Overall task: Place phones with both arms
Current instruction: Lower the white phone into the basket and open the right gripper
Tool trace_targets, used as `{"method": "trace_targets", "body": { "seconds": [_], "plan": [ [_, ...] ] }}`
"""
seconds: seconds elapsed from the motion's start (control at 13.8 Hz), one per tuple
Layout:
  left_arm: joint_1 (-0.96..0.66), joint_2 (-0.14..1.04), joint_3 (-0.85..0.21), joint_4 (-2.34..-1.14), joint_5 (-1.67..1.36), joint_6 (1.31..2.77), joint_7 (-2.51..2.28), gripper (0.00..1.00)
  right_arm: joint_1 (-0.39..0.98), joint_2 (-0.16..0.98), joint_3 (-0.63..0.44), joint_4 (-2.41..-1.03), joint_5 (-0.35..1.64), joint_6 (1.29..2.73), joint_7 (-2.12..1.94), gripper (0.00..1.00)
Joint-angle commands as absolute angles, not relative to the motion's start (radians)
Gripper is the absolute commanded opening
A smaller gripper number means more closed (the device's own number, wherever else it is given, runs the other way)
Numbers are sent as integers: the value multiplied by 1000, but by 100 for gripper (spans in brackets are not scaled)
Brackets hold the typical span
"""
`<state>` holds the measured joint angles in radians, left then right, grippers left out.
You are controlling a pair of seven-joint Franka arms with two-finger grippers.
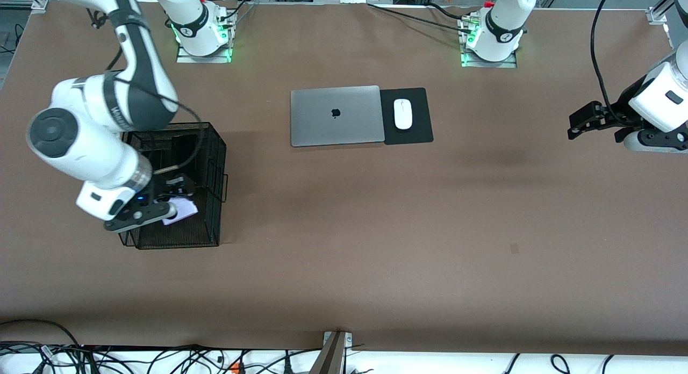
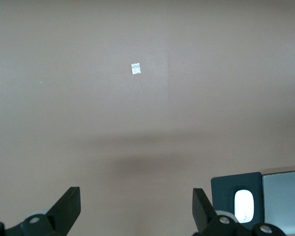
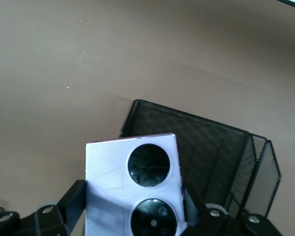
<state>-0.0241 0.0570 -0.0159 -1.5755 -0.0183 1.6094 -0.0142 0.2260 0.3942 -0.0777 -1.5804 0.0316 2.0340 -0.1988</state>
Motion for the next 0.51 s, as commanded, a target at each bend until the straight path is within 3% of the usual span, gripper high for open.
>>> {"method": "trace_targets", "body": {
  "seconds": [0.0,0.43],
  "plan": [
    [-21,69,-18,-1546,-28,1588,-9,100,171,409,-58,-1623,61,2155,-288,62],
    [-23,69,-20,-1545,-28,1588,-9,100,117,567,-58,-1624,210,2304,-341,62]
  ]
}}
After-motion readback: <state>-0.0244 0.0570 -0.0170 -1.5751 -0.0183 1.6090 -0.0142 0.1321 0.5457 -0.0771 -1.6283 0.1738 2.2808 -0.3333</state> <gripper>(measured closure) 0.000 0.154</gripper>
